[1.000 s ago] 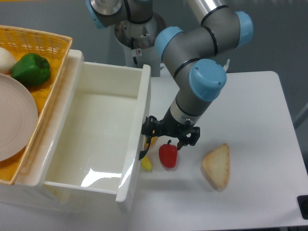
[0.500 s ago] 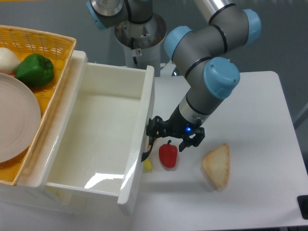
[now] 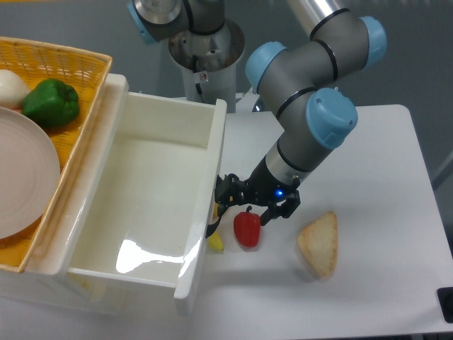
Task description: Slide the top white drawer open
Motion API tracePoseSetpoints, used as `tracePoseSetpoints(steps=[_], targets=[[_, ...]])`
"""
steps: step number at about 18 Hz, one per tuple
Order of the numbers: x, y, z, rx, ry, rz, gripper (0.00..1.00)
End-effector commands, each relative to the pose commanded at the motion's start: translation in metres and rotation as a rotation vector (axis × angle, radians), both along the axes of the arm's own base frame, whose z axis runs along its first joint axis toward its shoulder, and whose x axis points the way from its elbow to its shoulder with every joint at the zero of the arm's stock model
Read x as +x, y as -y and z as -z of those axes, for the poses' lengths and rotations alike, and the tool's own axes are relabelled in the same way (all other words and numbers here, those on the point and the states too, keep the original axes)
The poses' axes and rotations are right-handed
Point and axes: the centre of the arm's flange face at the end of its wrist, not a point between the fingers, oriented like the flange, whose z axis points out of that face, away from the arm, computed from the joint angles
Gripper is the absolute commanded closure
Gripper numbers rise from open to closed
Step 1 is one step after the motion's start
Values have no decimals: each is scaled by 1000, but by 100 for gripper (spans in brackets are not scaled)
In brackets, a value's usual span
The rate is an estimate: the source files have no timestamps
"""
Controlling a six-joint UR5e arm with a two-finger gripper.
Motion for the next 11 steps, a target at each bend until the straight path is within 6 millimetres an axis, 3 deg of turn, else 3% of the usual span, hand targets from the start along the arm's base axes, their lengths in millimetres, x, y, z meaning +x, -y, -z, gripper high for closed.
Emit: tracePoseSetpoints(steps=[7,11], targets=[[-34,18,5,13,-68,-34,0],[-50,28,23,-84,-155,-24,0]])
